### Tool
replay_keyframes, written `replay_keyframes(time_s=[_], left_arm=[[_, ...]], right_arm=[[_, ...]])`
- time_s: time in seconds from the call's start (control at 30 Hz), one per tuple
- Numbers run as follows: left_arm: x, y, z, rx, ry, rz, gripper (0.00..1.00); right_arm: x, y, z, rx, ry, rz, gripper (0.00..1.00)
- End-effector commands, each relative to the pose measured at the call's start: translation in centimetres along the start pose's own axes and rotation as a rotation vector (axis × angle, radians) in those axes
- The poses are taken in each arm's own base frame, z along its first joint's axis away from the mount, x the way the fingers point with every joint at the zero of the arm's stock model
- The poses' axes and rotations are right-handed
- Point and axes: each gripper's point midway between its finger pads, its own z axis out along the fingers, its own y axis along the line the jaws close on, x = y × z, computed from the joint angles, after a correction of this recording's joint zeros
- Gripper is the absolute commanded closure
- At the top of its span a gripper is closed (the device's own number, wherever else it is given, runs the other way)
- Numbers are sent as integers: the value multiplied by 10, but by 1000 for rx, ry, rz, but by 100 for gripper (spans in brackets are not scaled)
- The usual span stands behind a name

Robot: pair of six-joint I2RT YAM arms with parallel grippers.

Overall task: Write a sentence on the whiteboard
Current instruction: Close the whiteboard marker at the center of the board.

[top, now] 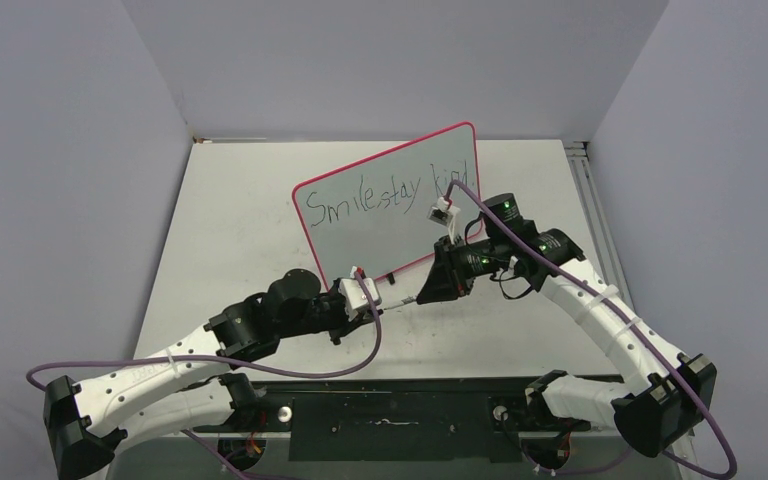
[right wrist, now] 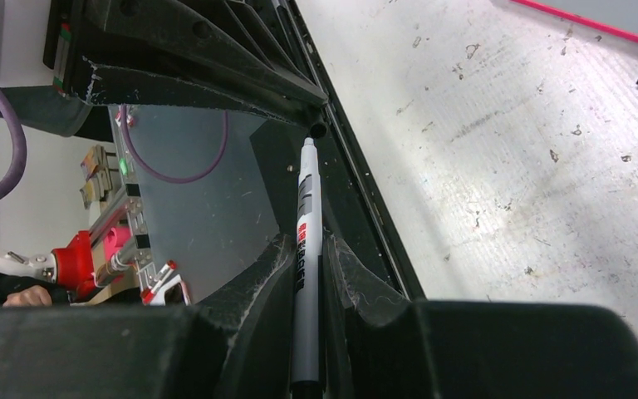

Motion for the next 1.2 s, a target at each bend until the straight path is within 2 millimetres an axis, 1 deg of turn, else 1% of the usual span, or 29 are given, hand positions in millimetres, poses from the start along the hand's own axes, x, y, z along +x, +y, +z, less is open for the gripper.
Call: replay_keyframes(time_s=[0.0,1.17], left_arm=[[-18,-1,-2,5,-68,33,100],[-21,-9,-4,35,-87,52,100]], right_arm=[[-2,6,0,-18,1,-49,95],[2,5,8,-25,33,-53,95]])
